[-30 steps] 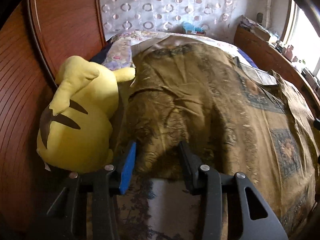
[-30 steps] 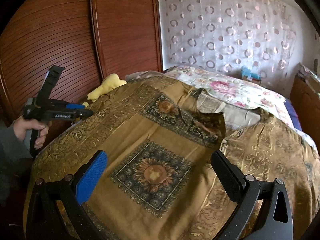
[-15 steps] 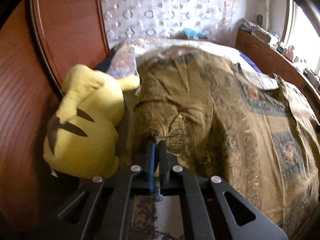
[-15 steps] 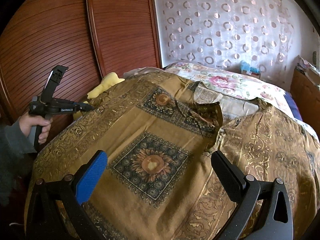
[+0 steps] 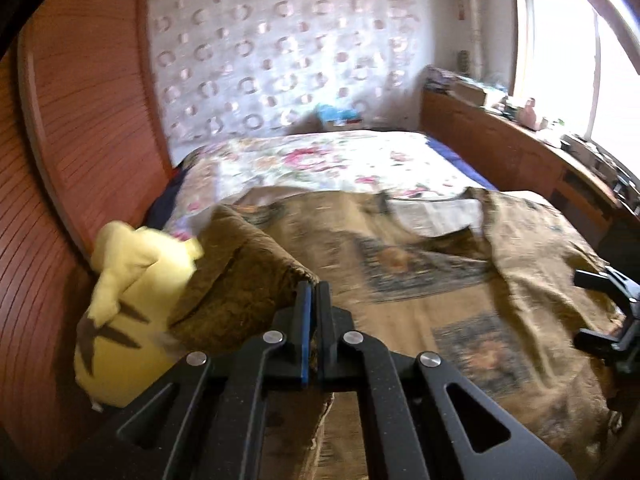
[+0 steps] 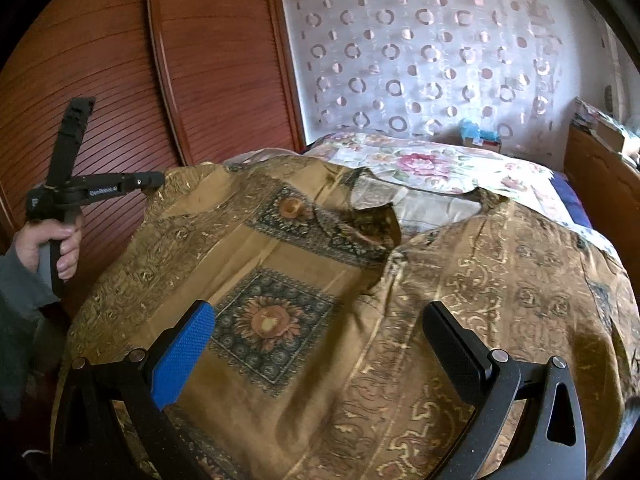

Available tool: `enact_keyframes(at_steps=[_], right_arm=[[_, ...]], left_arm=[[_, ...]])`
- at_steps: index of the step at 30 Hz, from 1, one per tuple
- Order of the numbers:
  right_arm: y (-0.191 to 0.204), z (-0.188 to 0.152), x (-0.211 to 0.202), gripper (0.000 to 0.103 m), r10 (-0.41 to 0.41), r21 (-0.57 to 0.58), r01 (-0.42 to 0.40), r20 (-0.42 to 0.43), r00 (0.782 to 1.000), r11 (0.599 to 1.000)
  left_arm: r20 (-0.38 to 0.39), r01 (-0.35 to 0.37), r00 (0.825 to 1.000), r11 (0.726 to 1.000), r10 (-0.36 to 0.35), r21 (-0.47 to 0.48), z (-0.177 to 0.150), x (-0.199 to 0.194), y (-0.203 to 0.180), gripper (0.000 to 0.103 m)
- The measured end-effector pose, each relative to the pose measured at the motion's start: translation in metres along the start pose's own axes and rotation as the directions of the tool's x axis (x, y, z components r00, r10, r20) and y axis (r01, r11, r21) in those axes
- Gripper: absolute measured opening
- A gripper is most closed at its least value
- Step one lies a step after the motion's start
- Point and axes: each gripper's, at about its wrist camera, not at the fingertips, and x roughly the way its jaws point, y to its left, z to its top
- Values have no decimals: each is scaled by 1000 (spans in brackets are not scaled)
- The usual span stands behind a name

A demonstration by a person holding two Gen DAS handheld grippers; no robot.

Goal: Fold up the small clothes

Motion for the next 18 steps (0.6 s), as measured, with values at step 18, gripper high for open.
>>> enact_keyframes(at_steps=[18], right_arm=[[-3, -3, 5, 101, 17, 6, -17, -19, 1000, 1000]], left_arm=[[64, -18, 998, 1000, 19, -16, -36, -42, -12, 29]])
